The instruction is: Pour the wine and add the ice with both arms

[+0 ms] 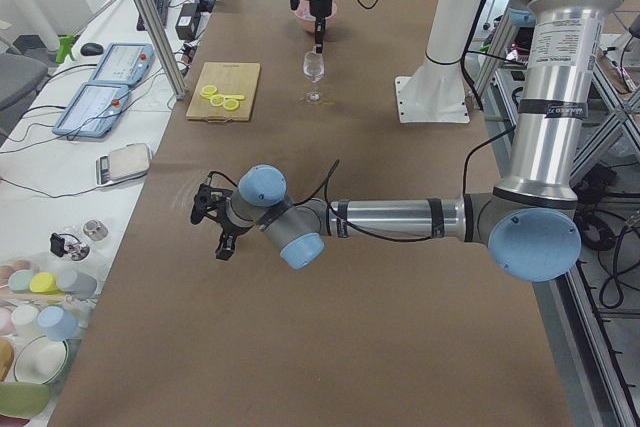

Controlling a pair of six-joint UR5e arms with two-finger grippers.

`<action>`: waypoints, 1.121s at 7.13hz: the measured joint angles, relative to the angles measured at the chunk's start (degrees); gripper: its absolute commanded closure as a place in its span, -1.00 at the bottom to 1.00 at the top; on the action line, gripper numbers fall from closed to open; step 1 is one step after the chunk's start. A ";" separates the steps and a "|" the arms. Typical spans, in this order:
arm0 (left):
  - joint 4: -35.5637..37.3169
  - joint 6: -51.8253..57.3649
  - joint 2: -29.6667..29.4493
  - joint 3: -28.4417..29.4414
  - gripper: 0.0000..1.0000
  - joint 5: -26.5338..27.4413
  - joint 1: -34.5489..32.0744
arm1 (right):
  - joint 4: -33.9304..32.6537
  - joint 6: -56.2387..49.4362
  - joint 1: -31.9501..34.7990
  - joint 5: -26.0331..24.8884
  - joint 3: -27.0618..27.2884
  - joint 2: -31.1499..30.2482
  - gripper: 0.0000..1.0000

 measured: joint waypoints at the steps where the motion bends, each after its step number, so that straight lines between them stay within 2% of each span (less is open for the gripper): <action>1: -0.13 -0.11 0.01 0.00 -0.95 0.02 0.00 | 0.06 0.00 0.09 0.01 -0.30 0.28 -0.70; 3: -0.13 -0.36 -0.09 -0.09 -0.95 0.05 0.00 | -0.06 -0.30 1.49 1.16 -0.09 0.17 -0.71; 4: 0.94 -0.76 -0.51 -0.41 -0.95 0.00 0.00 | -0.18 -1.39 4.28 3.84 1.14 -1.65 -0.71; 5: 4.94 -1.19 -1.70 -1.53 -0.95 -0.04 0.01 | -0.29 -4.70 7.81 6.15 3.88 -5.95 -0.71; 6: 11.74 -0.96 -3.21 -3.84 -0.95 -0.03 0.02 | -0.43 -11.24 11.96 7.80 6.78 -11.55 -0.85; 7: 17.27 0.72 -4.03 -6.09 -0.95 -0.06 -0.04 | -0.48 -18.69 16.31 9.19 8.11 -16.24 -0.97; 8: 21.37 5.10 -4.23 -7.46 -0.95 -0.15 -0.27 | -0.49 -26.12 20.47 9.79 8.02 -19.85 -0.98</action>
